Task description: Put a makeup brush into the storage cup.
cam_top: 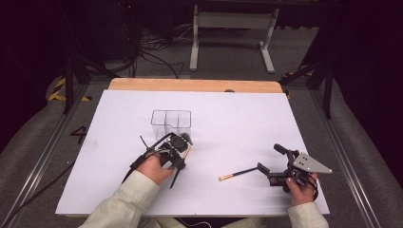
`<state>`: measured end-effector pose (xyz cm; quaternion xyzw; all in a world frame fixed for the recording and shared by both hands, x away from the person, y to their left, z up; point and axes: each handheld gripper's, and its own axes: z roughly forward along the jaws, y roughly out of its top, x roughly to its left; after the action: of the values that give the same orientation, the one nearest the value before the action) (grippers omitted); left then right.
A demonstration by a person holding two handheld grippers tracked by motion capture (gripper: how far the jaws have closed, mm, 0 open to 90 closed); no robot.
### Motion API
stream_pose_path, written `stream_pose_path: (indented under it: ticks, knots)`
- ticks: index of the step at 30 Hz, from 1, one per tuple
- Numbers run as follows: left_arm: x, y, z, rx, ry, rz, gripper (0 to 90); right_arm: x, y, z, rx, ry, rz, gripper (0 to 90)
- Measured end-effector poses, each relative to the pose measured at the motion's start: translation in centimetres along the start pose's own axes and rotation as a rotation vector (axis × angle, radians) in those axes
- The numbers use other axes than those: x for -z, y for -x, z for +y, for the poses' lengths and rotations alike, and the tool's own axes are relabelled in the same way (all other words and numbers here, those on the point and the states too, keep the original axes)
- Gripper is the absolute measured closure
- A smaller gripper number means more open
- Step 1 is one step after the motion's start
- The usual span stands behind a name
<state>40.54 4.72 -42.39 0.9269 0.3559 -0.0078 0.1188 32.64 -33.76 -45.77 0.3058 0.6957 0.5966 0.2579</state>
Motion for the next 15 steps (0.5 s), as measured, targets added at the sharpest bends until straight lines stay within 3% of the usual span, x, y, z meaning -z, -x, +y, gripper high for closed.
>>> stream_pose_path:
  ticks: [5, 11, 15]
  knots:
    - [-0.04, 0.04, 0.02, 0.005, -0.007, 0.024, 81.2, -0.01, 0.00, 0.00, 0.000, 0.000, 0.002, 0.9]
    - [-0.14, 0.37, 0.02, -0.005, -0.005, 0.045, 81.7, 0.01, -0.01, -0.01, 0.000, 0.001, -0.001, 1.0]
    - [-0.17, 0.67, 0.35, -0.031, -0.031, 0.064, 82.0, -0.01, -0.01, 0.00, 0.002, -0.001, 0.000, 1.0]
